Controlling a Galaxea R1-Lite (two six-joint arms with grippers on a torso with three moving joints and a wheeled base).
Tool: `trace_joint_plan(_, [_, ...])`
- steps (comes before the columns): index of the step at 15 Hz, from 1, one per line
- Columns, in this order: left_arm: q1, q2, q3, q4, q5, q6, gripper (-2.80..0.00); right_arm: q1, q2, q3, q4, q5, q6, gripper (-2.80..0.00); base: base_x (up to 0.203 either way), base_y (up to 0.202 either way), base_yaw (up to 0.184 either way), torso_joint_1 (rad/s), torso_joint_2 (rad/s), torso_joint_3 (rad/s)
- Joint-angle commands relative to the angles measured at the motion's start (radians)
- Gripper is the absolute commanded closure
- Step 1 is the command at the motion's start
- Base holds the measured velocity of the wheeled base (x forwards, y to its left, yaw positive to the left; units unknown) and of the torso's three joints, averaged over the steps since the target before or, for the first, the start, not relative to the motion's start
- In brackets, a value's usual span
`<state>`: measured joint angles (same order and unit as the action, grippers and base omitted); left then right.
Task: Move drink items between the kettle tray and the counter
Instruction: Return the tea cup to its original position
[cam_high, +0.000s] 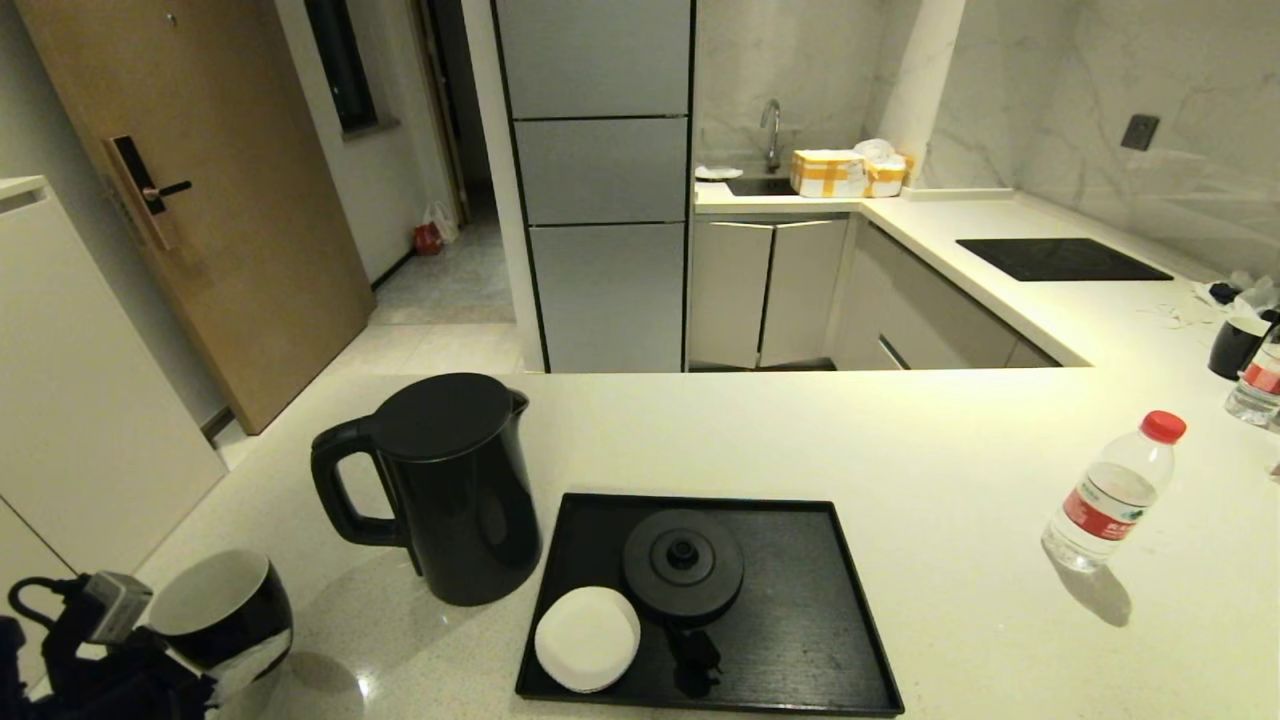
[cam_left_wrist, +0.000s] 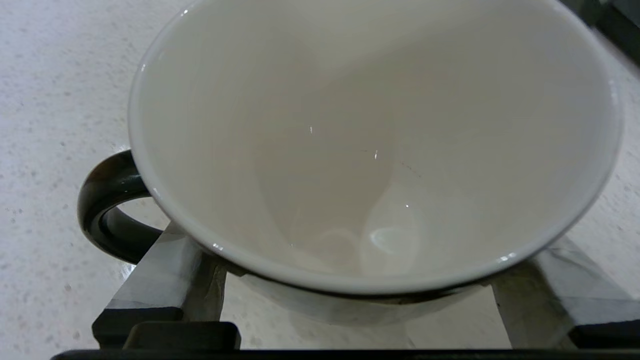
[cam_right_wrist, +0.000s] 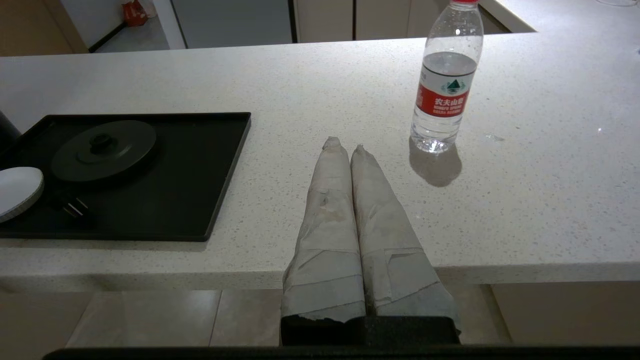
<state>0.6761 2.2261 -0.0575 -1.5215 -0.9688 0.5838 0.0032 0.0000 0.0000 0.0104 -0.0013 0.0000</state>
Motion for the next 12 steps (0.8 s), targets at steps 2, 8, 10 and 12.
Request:
trace_joint_plan(2, [-0.051, -0.023, 0.038, -0.009, -0.007, 0.014, 0.0, 0.0, 0.0, 0.003, 0.0, 0.0, 0.0, 0.0, 0.0, 0.0, 0.0, 0.0, 0.0, 0.0])
trace_joint_plan(8, [-0.131, -0.032, 0.054, -0.009, 0.003, 0.015, 0.0, 0.0, 0.0, 0.003, 0.0, 0.0, 0.0, 0.0, 0.0, 0.0, 0.0, 0.0, 0.0, 0.0])
trace_joint_plan(10, [-0.175, -0.039, 0.056, -0.009, 0.007, 0.016, 0.0, 0.0, 0.0, 0.003, 0.0, 0.0, 0.0, 0.0, 0.0, 0.0, 0.0, 0.0, 0.0, 0.0])
trace_joint_plan(12, [-0.197, -0.047, 0.056, -0.009, 0.007, 0.016, 0.0, 0.0, 0.0, 0.003, 0.0, 0.0, 0.0, 0.0, 0.0, 0.0, 0.0, 0.0, 0.0, 0.0])
